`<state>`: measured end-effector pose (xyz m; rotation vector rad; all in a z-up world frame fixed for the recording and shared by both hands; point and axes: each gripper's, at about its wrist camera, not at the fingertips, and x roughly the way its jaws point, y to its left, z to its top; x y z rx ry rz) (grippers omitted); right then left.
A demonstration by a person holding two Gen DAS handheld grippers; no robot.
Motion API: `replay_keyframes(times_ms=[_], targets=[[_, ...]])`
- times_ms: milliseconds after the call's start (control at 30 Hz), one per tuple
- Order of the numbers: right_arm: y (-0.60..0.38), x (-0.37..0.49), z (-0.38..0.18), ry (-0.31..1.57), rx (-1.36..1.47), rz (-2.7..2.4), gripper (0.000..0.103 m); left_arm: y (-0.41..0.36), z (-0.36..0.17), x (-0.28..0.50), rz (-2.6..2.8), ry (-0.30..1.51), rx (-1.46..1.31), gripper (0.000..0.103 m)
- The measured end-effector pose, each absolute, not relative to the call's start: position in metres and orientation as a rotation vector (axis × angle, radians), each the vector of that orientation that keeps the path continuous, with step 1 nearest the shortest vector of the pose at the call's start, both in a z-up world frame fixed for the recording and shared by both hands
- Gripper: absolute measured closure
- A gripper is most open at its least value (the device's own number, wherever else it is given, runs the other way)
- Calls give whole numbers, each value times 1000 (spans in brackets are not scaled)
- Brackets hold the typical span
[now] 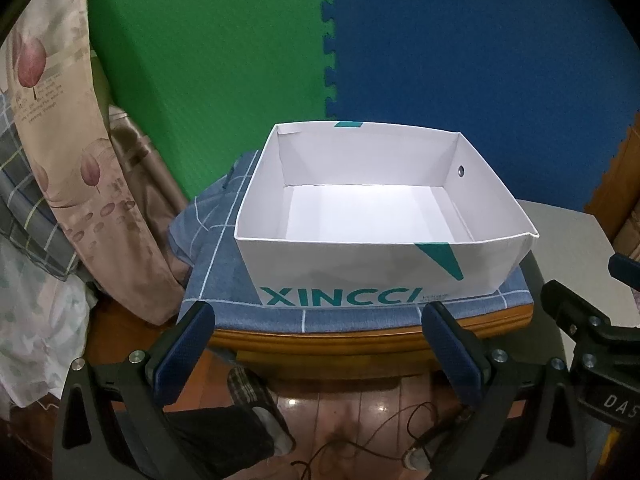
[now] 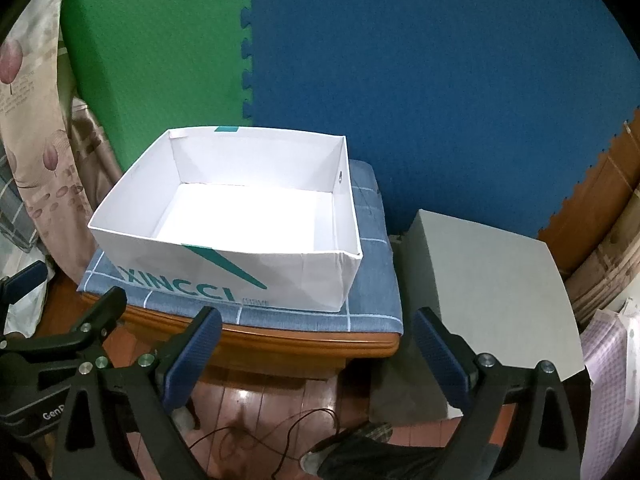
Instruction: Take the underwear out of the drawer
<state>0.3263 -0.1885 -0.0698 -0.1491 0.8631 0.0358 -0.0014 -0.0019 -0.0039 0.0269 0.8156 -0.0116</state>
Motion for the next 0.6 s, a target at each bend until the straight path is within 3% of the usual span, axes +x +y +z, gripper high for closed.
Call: replay_keyframes(times_ms=[333,500,600], targets=[[-190,322,-72,852,-143,41,5,2,-8,-4,-36,809,7,1],[-209,303,-67,741,-129,23,5,23,-15,-39,-83,597,-33,0],[-224,294,-71,687,-123,-3,5,41,-50,-56,-61,512,-95,0]])
